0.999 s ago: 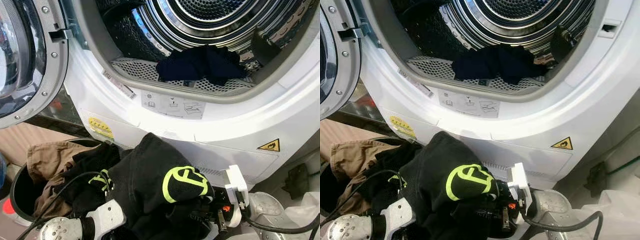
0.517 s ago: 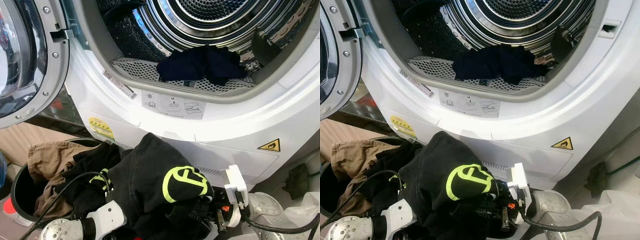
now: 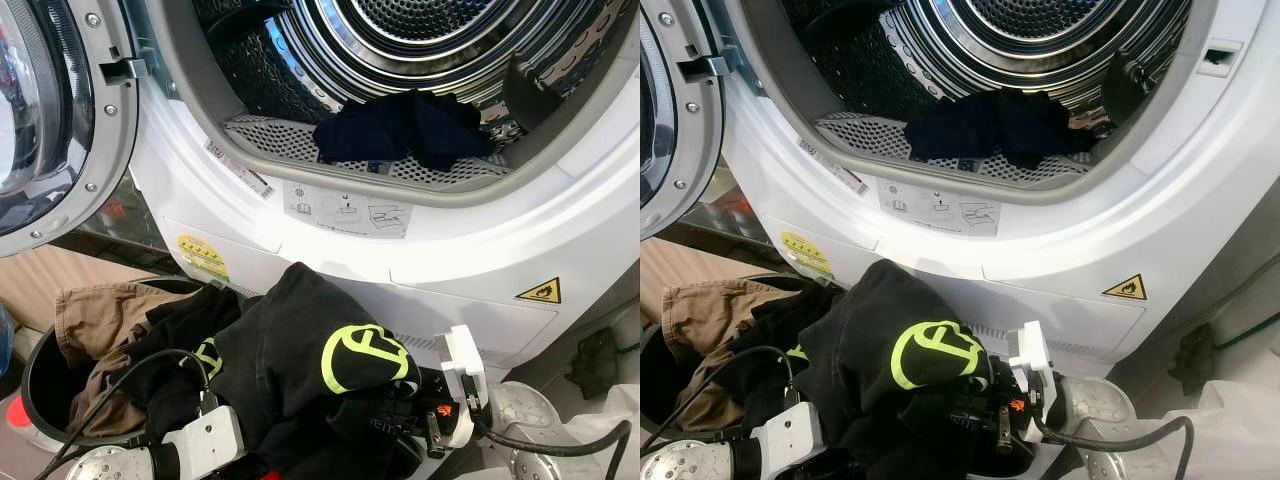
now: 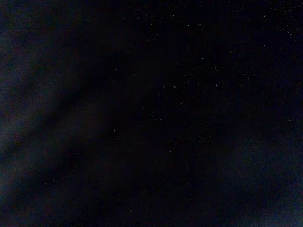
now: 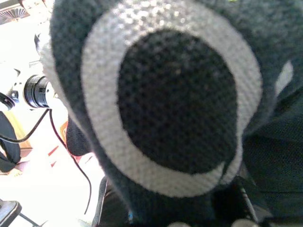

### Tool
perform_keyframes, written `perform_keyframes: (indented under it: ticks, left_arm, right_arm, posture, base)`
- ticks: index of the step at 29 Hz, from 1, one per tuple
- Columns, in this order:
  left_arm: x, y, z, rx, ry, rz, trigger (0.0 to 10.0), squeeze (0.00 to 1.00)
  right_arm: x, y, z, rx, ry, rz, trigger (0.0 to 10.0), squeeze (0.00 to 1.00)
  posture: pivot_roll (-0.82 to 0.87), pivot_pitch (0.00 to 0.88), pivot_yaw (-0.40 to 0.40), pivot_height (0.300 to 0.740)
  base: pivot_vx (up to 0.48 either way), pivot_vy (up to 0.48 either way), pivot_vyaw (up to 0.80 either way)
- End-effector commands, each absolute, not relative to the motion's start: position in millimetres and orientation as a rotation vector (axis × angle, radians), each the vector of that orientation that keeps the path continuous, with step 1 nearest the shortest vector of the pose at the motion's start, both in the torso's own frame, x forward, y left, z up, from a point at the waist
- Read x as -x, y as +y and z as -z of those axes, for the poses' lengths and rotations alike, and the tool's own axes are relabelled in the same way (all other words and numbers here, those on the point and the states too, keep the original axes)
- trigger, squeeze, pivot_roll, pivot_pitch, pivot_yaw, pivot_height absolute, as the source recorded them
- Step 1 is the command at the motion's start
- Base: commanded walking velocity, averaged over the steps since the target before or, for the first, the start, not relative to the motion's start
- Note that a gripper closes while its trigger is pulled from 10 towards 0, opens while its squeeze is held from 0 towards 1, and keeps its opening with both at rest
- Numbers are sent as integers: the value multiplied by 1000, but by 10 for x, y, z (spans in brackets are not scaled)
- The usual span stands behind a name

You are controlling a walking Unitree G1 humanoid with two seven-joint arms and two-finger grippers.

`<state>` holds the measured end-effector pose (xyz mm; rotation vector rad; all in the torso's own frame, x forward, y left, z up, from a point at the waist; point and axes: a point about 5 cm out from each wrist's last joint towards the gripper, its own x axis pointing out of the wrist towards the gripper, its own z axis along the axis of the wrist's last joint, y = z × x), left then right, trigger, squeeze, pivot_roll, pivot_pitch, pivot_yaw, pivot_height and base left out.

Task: Clothes washing

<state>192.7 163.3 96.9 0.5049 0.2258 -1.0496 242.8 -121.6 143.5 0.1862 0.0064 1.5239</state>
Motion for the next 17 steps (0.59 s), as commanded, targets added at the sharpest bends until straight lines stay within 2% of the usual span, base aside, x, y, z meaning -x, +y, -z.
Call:
perform_keyframes:
  ticks: [1,5,10,17]
  left_arm:
    - [-1929,1661,-999,-510,208,1039,0,0]
    - [-1906,1702,-1063,-434,208,1037,0,0]
    - [-1854,2203,-1223,-383,236,852,0,0]
    - [-1644,2429,-1279,-313,307,810,0,0]
  right_arm:
    - [-2458,-1204,-1516,-169,-44,-1529,0,0]
    - [-2479,-1192,-1515,-167,-48,-1515,0,0]
    - [-2565,-1189,-1495,-165,-57,-1461,0,0]
    - [-2667,-1203,-1499,-161,-69,-1403,0,0]
  posture:
    - [81,74,21,740]
    - [84,63,26,740]
    - [113,58,29,740]
    - [139,61,33,740]
  base:
    - [0,0,0]
    - [0,0,0]
    - [0,0,0]
    - [0,0,0]
